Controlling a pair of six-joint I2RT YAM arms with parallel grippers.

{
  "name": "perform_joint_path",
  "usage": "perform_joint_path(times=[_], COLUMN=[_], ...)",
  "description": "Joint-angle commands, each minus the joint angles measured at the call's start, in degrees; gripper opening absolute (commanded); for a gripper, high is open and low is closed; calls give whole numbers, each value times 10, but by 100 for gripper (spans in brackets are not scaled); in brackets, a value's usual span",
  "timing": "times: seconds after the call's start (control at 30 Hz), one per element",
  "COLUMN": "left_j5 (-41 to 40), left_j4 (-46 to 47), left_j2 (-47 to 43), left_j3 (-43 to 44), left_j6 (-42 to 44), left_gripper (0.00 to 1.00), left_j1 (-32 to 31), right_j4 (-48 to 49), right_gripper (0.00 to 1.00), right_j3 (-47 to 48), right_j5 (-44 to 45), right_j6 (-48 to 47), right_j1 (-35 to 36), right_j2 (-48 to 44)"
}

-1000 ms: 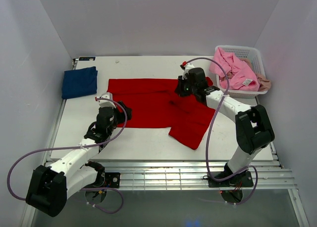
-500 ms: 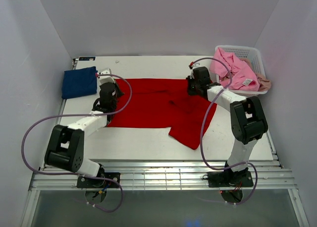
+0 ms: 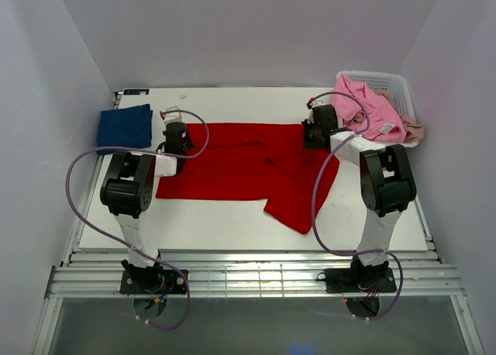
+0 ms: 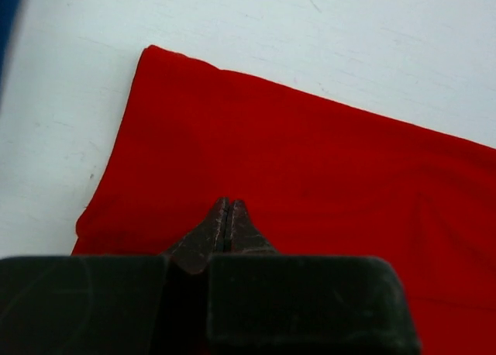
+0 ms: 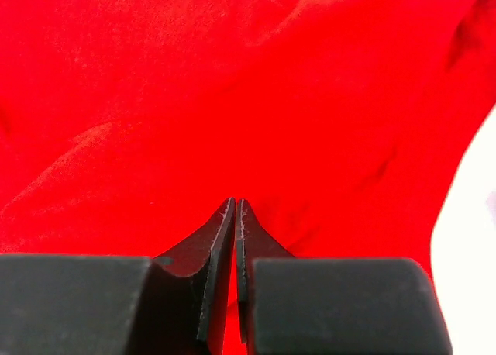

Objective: Fold and stack the t-shirts
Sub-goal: Fold the flattened tshirt in 1/3 of the way

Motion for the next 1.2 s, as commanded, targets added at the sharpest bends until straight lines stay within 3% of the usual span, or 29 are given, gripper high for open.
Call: perform_joint_path(times=[0.0, 0.57, 0.83, 1.17], left_j5=[12, 58, 91, 127], left_j4=[8, -199, -348, -360], left_j2=[9, 99, 188, 187], left_j3=[34, 184, 318, 327], left_j6=[4, -50, -75, -90], left_gripper=[0, 0, 0, 0], left_j1=[9, 70, 94, 132], right_j4=[3, -127, -164, -171], right_gripper=[9, 9, 11, 11], right_j3=[11, 87, 99, 118], right_j5=[-6, 5, 29, -6], right_j6=[-14, -32, -52, -59], right_j1=[-6, -30, -53, -70], right_j2=[-2, 86, 81, 89])
